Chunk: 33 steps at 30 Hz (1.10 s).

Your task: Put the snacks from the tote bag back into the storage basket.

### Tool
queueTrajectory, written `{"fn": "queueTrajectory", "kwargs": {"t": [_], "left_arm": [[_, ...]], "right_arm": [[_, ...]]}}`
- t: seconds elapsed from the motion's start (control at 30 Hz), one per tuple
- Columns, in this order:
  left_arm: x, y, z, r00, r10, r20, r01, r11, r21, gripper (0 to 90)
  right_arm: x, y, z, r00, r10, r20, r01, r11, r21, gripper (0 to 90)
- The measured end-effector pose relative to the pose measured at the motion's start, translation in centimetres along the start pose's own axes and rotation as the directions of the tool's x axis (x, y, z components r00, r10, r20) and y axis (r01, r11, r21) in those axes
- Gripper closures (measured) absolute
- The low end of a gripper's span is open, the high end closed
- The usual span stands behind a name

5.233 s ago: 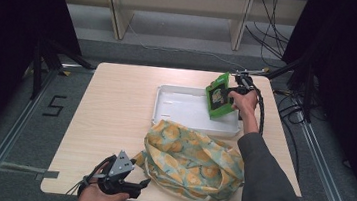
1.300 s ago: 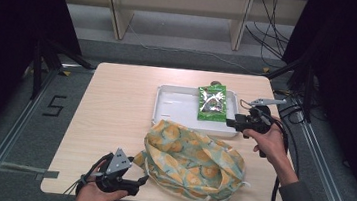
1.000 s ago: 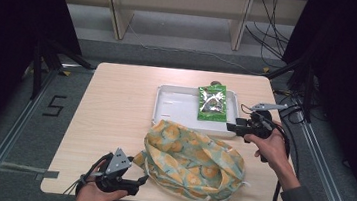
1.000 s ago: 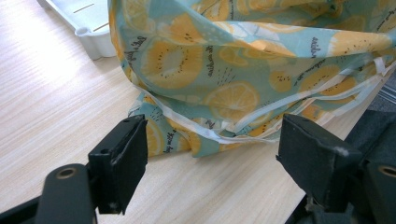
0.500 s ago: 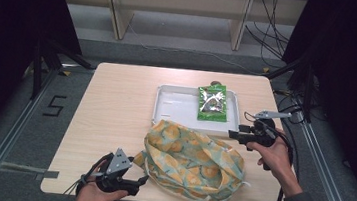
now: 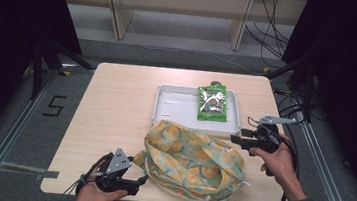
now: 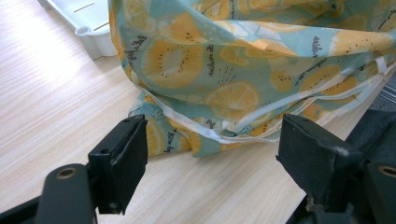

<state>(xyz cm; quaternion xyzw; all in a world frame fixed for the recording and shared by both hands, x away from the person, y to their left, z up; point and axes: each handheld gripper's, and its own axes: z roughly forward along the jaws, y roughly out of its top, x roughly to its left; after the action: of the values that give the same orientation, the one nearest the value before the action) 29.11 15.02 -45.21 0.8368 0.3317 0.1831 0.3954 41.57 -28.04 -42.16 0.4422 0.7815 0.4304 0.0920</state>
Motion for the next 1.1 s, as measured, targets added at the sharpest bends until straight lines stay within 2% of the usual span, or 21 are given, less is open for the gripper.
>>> {"fn": "queueTrajectory", "kwargs": {"t": [0.03,0.1,0.13,0.17,0.23,0.33,0.37,0.4,0.5,0.53,0.57,0.67,0.7,0.8,0.87,0.9,0.93,0.97,1.0,1.07,1.1], "left_arm": [[0.0,0.0,0.0,1.0,-0.002,0.0,0.002,1.0,-0.002,23.7],[0.0,0.0,0.0,1.0,0.0,0.0,0.0,1.0,-0.001,23.7],[0.0,0.0,0.0,1.0,0.002,0.0,-0.002,1.0,0.0,23.7],[0.0,0.0,0.0,1.0,0.005,-0.003,-0.005,1.0,0.003,23.7],[0.1,0.0,-0.1,0.9999,0.013,0.0,-0.013,0.9999,0.006,23.7],[0.2,0.0,-0.1,0.9999,0.017,0.0,-0.017,0.9998,0.007,23.7],[0.2,0.0,-0.1,0.9998,0.02,-0.001,-0.02,0.9998,0.01,23.7],[0.2,0.0,-0.1,0.9998,0.022,0.0,-0.022,0.9997,0.012,23.7],[0.1,0.0,-0.1,0.9999,0.012,-0.001,-0.012,0.9998,0.013,23.7],[0.2,0.0,-0.1,0.9997,0.023,0.0,-0.023,0.9996,0.013,23.7],[0.2,0.0,-0.1,0.9997,0.024,0.0,-0.024,0.9996,0.014,23.7],[0.2,0.0,-0.1,0.9998,0.019,-0.003,-0.019,0.9998,0.011,23.7],[0.2,0.0,-0.1,0.9998,0.018,-0.003,-0.018,0.9998,0.011,23.7],[0.2,0.0,-0.1,0.9997,0.023,-0.002,-0.023,0.9997,0.011,23.7],[0.2,0.0,-0.1,0.9998,0.019,-0.003,-0.019,0.9998,0.012,23.7],[0.0,0.0,-0.1,1.0,-0.004,-0.002,0.004,0.9999,0.012,23.7],[0.0,0.0,-0.1,1.0,-0.008,0.0,0.008,0.9999,0.014,23.7],[0.0,0.0,-0.1,1.0,-0.01,-0.001,0.01,0.9999,0.014,23.7],[-0.1,-0.1,0.0,0.9995,-0.032,-0.005,0.032,0.9995,-0.004,23.7],[0.0,0.0,-0.1,1.0,-0.008,0.0,0.008,0.9999,0.014,23.7],[0.0,0.0,-0.1,0.9999,-0.016,-0.001,0.016,0.9998,0.012,23.7]], "right_arm": [[-0.2,-0.1,-0.2,0.9995,-0.032,0.004,0.032,1.0,-0.002,42.7],[-0.1,-0.3,-0.4,1.0,-0.002,0.002,0.002,1.0,0.0,42.7],[-0.1,-0.4,-0.6,1.0,0.0,0.003,0.0,1.0,0.006,42.7],[-0.4,-0.5,-0.6,0.9995,-0.03,0.009,0.03,1.0,-0.005,42.7],[-0.2,-0.8,-0.7,1.0,0.0,0.007,0.0,1.0,-0.005,42.7],[-0.3,-1.1,-1.1,0.9999,-0.012,0.007,0.012,1.0,-0.003,42.6],[-0.2,-1.2,-1.1,1.0,0.009,0.0,-0.009,1.0,-0.009,42.6],[-0.3,-1.3,-1.2,0.9999,-0.013,0.01,0.013,1.0,-0.01,42.5],[-0.2,-1.7,-1.5,1.0,0.0,0.008,0.0,1.0,-0.017,42.4],[-0.3,-1.7,-1.5,0.9999,-0.016,0.006,0.016,1.0,-0.013,42.3],[0.0,-1.9,-1.7,0.9999,0.014,0.004,-0.014,1.0,-0.012,42.3],[0.0,-2.3,-1.9,0.9998,0.021,0.004,-0.021,1.0,-0.01,42.2],[-0.1,-2.3,-1.9,0.9999,-0.005,0.01,0.005,1.0,-0.011,42.1],[-0.2,-2.6,-2.1,0.9999,-0.01,0.009,0.01,1.0,-0.021,41.9],[-0.2,-2.8,-2.3,0.9999,-0.007,0.013,0.007,1.0,-0.01,41.8],[-0.3,-2.8,-2.4,0.9998,-0.01,0.02,0.01,1.0,-0.007,41.7],[0.1,-3.0,-2.5,0.9997,0.024,0.003,-0.024,1.0,-0.019,41.7],[-0.1,-3.0,-2.7,0.9998,-0.011,0.017,0.012,1.0,-0.021,41.7],[0.1,-3.2,-2.7,0.9997,0.023,0.002,-0.023,0.999,-0.024,41.6],[0.0,-3.4,-3.0,1.0,0.0,0.01,0.001,1.0,-0.027,41.5],[0.0,-3.5,-3.1,1.0,0.005,0.005,-0.005,0.999,-0.035,41.4]]}}
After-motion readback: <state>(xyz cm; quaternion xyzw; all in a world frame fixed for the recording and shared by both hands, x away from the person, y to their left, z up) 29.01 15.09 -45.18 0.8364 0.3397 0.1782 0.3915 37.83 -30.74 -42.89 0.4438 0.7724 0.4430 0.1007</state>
